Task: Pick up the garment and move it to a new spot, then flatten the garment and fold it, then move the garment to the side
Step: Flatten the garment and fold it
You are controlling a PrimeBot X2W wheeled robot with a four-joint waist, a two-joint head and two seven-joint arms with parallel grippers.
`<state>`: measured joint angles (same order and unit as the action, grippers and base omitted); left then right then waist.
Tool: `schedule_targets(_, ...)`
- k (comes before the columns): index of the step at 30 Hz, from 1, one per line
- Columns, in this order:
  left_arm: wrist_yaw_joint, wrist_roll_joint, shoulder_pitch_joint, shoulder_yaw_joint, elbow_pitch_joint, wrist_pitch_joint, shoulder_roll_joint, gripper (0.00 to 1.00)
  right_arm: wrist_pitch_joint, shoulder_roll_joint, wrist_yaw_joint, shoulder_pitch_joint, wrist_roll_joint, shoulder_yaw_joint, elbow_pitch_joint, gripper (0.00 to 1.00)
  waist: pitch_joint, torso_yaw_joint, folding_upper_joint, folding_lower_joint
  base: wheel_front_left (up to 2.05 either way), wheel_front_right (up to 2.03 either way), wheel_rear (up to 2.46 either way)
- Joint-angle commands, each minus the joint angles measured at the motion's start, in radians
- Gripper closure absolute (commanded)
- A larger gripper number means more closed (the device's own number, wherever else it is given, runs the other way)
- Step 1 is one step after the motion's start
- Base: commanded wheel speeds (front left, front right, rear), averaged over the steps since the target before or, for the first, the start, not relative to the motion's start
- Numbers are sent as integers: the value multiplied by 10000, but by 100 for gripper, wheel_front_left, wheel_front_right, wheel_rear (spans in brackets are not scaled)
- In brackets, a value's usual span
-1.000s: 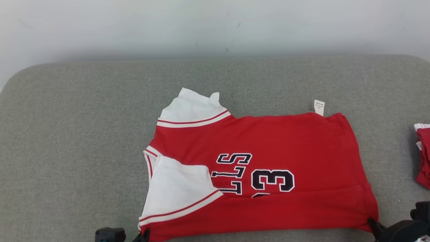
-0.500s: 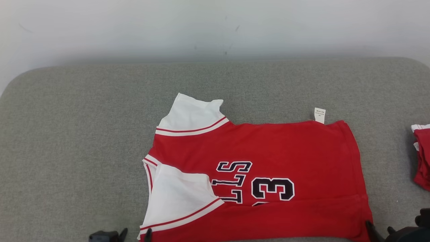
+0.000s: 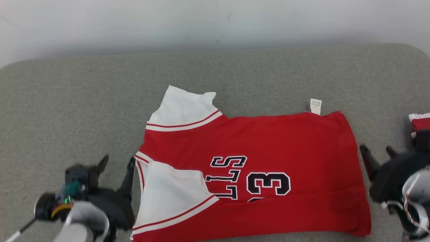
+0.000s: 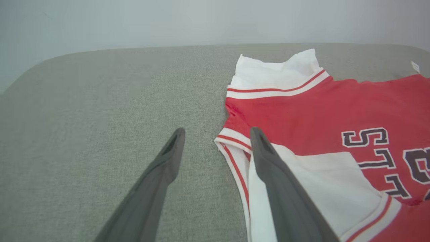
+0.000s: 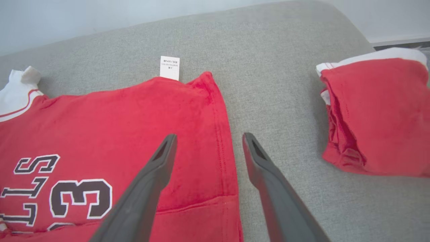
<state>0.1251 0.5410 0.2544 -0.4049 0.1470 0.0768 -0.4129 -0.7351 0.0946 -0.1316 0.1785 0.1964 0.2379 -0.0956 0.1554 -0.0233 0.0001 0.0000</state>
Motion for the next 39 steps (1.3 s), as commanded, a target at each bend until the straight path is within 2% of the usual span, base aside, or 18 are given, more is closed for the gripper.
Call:
schedule_targets(1,-77,-47,334,-6,106,36,32,0,-47,75,25,293,-40,-25,48,0,262,-113,-1,0,0,0,0)
schedule_targets(8,-894,59,3192,-233,1773,276,662,0,-463,136,25,2870,-264,-695,1479,0,1392,-427,-1,0,0,0,0)
schedule_targets(18,-1277,-254,6200,-412,4213,626,1110,0,-114,87,25,5421,-670,-896,3459,0,2833,-861,-1,0,0,0,0)
schedule_targets(26,-1457,-291,7551,-545,5520,1115,1174,0,7,293,25,6268,-662,-1349,4026,0,3440,-1089,-1,0,0,0,0)
schedule_targets(35,-1360,-180,8085,-670,6462,1782,1326,0,-1,459,25,6275,-460,-1577,4240,0,3546,-1150,-1,0,0,0,0)
schedule_targets(39,-1404,-97,8265,-763,6884,2429,1345,0,-319,581,25,6412,-541,-1840,4307,0,3598,-1247,-1,0,0,0,0)
